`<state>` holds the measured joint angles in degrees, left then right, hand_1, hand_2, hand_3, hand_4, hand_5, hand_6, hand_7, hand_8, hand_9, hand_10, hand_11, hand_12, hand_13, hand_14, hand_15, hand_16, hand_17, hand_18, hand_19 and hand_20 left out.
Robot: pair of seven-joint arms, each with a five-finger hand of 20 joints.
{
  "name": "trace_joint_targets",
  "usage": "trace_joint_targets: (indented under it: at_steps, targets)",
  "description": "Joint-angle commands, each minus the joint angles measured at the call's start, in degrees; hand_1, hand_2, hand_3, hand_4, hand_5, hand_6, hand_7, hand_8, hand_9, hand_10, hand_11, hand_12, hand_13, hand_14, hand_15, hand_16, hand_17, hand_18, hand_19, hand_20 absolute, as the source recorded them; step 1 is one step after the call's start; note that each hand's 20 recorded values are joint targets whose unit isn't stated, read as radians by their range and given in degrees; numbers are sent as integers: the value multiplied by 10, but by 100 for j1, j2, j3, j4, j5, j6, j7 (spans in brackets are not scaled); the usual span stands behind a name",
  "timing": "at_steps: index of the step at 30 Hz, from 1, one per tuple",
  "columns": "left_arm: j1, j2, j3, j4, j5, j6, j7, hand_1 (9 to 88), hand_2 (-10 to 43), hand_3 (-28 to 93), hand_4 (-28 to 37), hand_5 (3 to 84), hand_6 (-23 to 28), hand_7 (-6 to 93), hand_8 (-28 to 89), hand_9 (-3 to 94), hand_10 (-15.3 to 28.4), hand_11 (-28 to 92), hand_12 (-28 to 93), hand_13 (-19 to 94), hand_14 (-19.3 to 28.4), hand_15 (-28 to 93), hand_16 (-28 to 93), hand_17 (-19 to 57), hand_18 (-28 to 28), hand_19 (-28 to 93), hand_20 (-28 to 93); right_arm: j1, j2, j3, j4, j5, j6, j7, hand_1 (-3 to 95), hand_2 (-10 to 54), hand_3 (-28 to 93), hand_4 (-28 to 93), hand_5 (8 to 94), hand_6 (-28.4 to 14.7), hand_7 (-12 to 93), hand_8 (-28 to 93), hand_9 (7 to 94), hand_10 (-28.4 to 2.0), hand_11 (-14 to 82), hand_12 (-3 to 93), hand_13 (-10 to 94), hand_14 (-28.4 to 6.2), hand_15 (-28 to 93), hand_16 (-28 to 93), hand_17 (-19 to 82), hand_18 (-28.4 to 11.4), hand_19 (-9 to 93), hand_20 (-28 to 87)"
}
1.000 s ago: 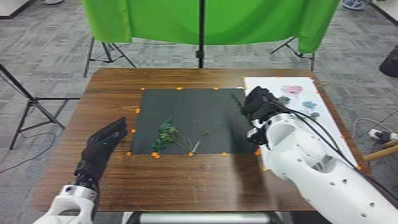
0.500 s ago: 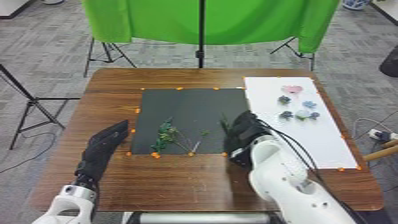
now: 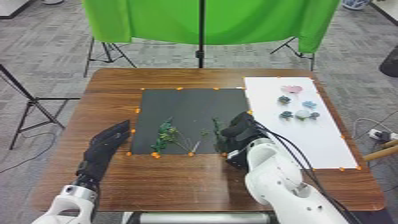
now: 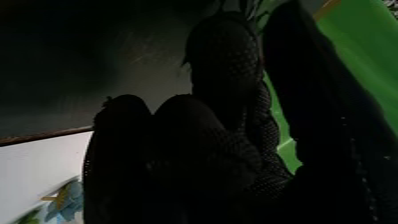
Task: Arrange flowers
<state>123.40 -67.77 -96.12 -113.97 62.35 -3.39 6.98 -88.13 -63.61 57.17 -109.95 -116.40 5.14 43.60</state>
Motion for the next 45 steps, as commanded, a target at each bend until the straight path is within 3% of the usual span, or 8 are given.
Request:
trace_joint_targets:
  at_steps: [1, 7, 9, 12, 18, 24, 41, 45]
  targets:
    - [52, -44, -23, 2, 61, -104, -86, 294, -88, 642, -167, 400, 36, 104, -53, 319, 104, 85, 158, 244, 148, 102, 57, 15, 131, 18, 193, -129, 3, 51, -43, -159, -18, -88, 529, -95, 447, -18, 789, -41, 373, 171, 900, -112, 482, 242, 937, -24, 650, 242, 737, -88, 932, 560]
    - [103, -50, -43, -17, 46, -74, -79, 297, -89, 639, -166, 398, 35, 103, -53, 317, 103, 82, 158, 243, 148, 101, 57, 13, 131, 18, 191, -300, 209, 158, -487, -76, 117, -734, 479, -91, 508, -43, 780, -37, 385, 126, 897, -115, 483, 246, 937, -27, 645, 251, 729, -95, 932, 571]
    - [104, -46, -38, -14, 52, -82, -91, 298, -89, 638, -166, 397, 35, 103, -53, 317, 103, 81, 159, 243, 148, 99, 57, 13, 132, 18, 191, -310, 320, 145, -650, 214, -119, -1063, 423, -44, 566, -59, 782, -32, 390, -17, 895, -116, 481, 251, 937, -30, 641, 262, 721, -104, 932, 583]
    - [58, -61, -7, 4, 55, -104, -98, 298, -89, 638, -166, 397, 36, 103, -52, 318, 104, 82, 159, 243, 148, 98, 58, 13, 132, 18, 191, -199, 384, -81, -727, 92, -389, -1214, 382, 42, 570, -56, 793, -32, 268, -74, 893, -122, 474, 254, 937, -35, 636, 270, 714, -113, 932, 595]
    - [18, -60, 9, 9, 117, -151, -119, 297, -90, 641, -167, 399, 36, 104, -52, 318, 104, 82, 159, 244, 149, 98, 58, 7, 134, 24, 192, -71, 390, -289, -520, 232, -774, -1136, 375, 85, 541, -62, 785, -31, 182, -69, 897, -125, 467, 257, 937, -39, 637, 271, 710, -119, 932, 598]
    - [75, -66, -23, -6, 84, -103, -123, 295, -88, 643, -169, 399, 36, 105, -54, 318, 104, 84, 158, 243, 149, 100, 58, 2, 135, 34, 187, -218, 551, -245, -487, 249, -794, -1012, 372, 94, 528, -59, 785, -31, 174, -68, 902, -128, 462, 257, 937, -42, 640, 267, 711, -122, 932, 598]
    - [64, -46, -14, -10, 114, -162, -136, 298, -84, 636, -165, 392, 33, 94, -49, 314, 102, 71, 160, 242, 147, 88, 60, 0, 134, 36, 182, -591, 745, 91, -881, 734, -730, -1040, 302, 80, 603, -74, 793, -29, 175, -64, 908, -129, 455, 260, 937, -44, 644, 260, 713, -124, 932, 596]
    - [12, -46, -10, 13, 123, -200, -162, 300, -82, 633, -163, 392, 33, 92, -48, 315, 102, 68, 162, 242, 147, 85, 62, 0, 134, 34, 182, -758, 769, 523, -1254, 1191, -298, -1293, 298, 72, 607, -77, 789, -29, 179, -61, 903, -128, 454, 262, 937, -43, 639, 262, 709, -124, 932, 597]
